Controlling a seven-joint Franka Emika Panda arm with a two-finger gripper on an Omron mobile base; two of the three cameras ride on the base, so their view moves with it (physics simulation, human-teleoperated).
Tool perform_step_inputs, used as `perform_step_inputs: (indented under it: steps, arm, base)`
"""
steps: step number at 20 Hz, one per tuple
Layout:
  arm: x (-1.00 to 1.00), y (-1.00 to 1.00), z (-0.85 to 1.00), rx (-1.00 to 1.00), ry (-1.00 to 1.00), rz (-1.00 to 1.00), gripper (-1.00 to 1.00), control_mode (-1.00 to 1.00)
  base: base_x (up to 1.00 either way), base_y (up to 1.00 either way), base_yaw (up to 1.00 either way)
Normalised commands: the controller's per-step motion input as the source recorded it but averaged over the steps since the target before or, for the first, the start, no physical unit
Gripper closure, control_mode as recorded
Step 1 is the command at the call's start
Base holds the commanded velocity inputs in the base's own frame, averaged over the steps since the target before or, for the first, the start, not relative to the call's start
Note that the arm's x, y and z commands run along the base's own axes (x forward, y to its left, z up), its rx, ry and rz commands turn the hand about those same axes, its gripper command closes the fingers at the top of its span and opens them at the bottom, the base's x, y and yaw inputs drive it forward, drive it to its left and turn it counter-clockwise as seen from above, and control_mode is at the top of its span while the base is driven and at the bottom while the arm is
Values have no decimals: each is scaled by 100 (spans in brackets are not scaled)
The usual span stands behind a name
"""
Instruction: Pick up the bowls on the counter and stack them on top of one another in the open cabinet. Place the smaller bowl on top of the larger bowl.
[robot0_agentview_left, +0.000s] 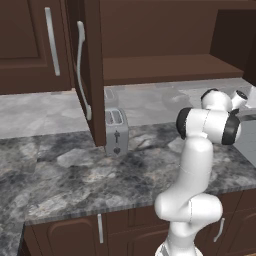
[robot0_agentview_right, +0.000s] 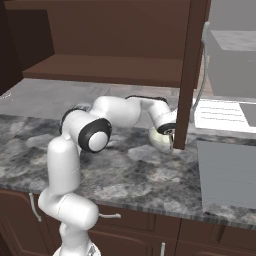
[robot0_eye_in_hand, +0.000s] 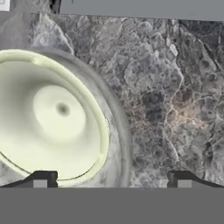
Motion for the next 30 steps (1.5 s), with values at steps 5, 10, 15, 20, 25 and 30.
perform_step_inputs:
  steps: [5, 10, 15, 20, 25, 30]
  arm:
    - [8, 7, -38, -5, 0, 0, -100, -100]
    - [19, 9, -41, -6, 0, 0, -100, -100]
    - [28, 6, -22, -4, 0, 0, -100, -100]
    - [5, 1, 0, 0, 0, 0, 100, -100]
    - [0, 0, 41, 2, -1, 0, 100, -100]
    - [-3, 2, 60, 1, 1, 5, 100, -100]
  base:
    - [0, 0, 0]
    - [0, 0, 0]
    - [0, 0, 0]
    - [0, 0, 0]
    - [0, 0, 0]
    - [0, 0, 0]
